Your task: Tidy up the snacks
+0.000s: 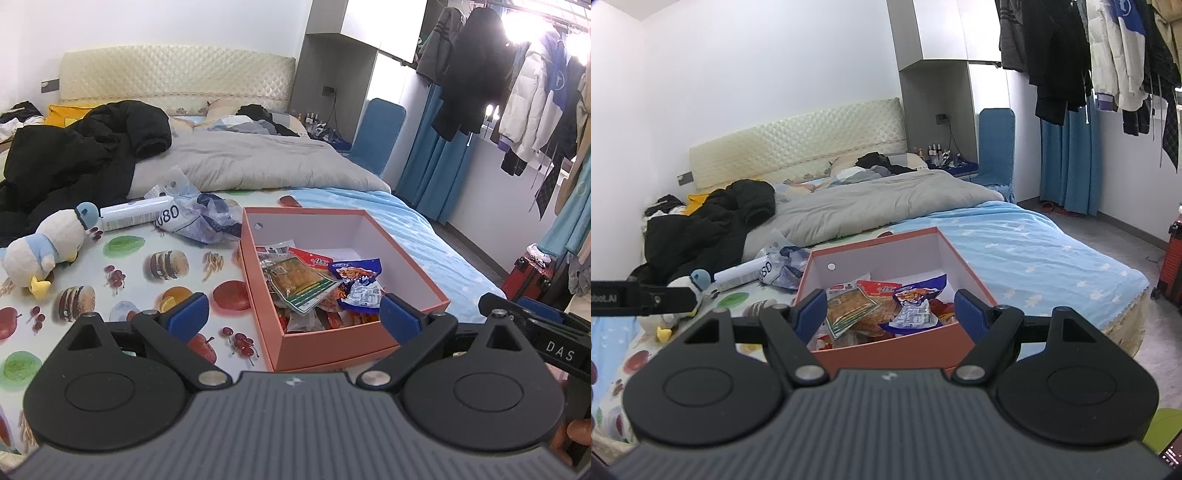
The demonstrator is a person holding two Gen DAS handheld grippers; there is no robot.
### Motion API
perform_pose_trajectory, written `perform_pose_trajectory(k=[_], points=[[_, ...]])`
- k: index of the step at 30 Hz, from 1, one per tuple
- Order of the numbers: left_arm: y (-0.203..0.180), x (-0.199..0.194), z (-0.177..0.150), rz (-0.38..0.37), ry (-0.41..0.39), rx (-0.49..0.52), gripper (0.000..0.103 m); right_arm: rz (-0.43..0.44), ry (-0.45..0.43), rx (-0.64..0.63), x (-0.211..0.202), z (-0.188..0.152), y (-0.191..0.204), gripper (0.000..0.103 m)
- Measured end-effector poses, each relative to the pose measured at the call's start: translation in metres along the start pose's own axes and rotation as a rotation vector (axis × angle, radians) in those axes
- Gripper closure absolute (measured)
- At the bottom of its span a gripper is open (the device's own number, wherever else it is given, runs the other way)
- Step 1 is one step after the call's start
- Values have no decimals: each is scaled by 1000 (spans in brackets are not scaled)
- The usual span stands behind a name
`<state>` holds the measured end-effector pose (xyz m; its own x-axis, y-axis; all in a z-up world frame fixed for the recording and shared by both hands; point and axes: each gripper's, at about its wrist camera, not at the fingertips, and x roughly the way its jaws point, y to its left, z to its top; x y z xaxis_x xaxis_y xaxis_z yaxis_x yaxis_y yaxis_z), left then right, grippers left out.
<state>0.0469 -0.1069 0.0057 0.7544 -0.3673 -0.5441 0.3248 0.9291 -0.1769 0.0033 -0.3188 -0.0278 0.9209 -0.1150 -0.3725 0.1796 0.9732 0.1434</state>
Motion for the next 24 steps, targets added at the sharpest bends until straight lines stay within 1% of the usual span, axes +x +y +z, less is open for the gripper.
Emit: perform_pose_trajectory(k=[2, 3, 5, 9, 24], points=[[0, 0, 0, 3, -1, 1, 3, 10, 1, 4, 0, 1, -1, 25], [0, 0, 0, 7, -2, 2, 3, 16, 0, 8, 0, 1, -1, 13], [-1, -1, 0, 12, -4, 4, 3, 23, -5, 18, -1, 2, -2, 0], [-2, -1, -1, 20, -2, 8, 3, 12, -19, 12, -3, 3, 0, 0], [1, -1, -2, 26, 17, 9, 3, 14, -16, 16, -3, 4, 1, 0]])
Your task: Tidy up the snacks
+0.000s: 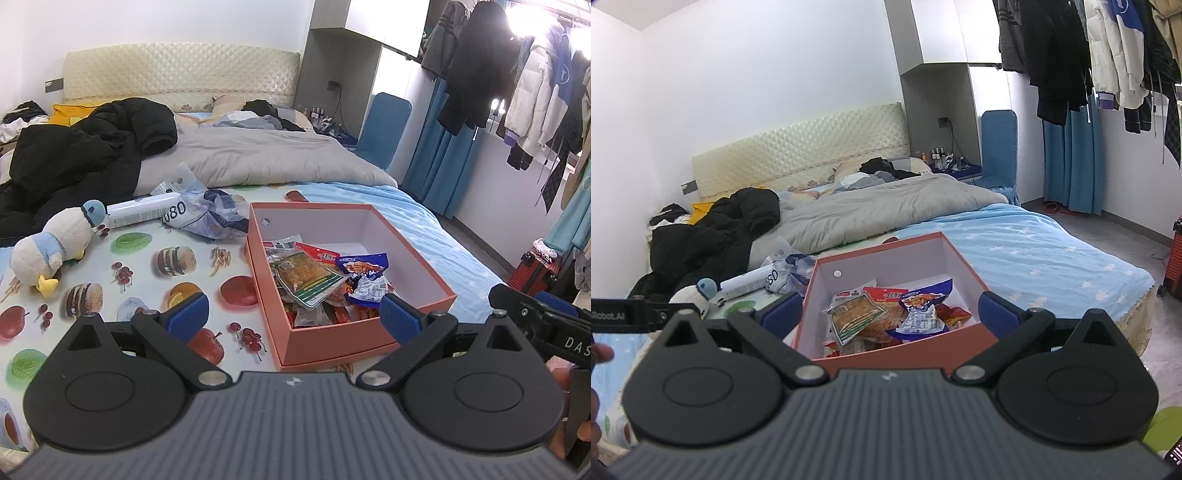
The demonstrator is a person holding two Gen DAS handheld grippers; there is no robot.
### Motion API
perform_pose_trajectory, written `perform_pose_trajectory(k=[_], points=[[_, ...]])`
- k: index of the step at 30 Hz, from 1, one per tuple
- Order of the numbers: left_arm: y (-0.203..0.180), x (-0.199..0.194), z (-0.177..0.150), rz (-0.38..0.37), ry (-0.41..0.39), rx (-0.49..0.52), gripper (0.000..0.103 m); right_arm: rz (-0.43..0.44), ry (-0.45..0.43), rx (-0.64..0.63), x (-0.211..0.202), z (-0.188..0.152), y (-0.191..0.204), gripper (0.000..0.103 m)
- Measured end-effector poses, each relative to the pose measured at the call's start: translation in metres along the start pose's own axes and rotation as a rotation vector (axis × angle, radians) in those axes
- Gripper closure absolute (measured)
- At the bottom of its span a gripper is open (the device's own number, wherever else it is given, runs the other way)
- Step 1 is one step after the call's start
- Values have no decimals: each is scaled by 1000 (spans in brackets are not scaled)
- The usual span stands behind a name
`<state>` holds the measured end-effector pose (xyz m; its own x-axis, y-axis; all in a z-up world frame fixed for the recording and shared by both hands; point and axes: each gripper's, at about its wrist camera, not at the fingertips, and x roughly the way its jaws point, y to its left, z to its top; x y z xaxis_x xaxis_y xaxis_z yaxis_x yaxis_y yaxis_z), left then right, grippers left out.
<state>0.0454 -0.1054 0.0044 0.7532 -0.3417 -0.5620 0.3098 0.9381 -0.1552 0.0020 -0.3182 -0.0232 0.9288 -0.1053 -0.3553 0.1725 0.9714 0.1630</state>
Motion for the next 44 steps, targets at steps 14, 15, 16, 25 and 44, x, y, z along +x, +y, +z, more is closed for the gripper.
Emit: perform_pose_trajectory(k=[14, 15, 16, 25, 44], points=[[-1, -5, 3, 0, -7, -3, 3, -7, 0, 3, 0, -1, 1, 0], [-1, -5, 3, 1, -8, -3, 3, -6, 0, 2, 0, -1, 1, 0], [-1, -5, 3, 2, -9, -2, 3, -7, 0, 2, 0, -1, 2, 0], [-1, -6, 3, -5, -15, -1, 3, -4, -4, 4, -1, -1, 2, 0], [-1, -7, 5, -17, -20, -3, 2, -10, -2, 5, -1, 3, 5, 0]])
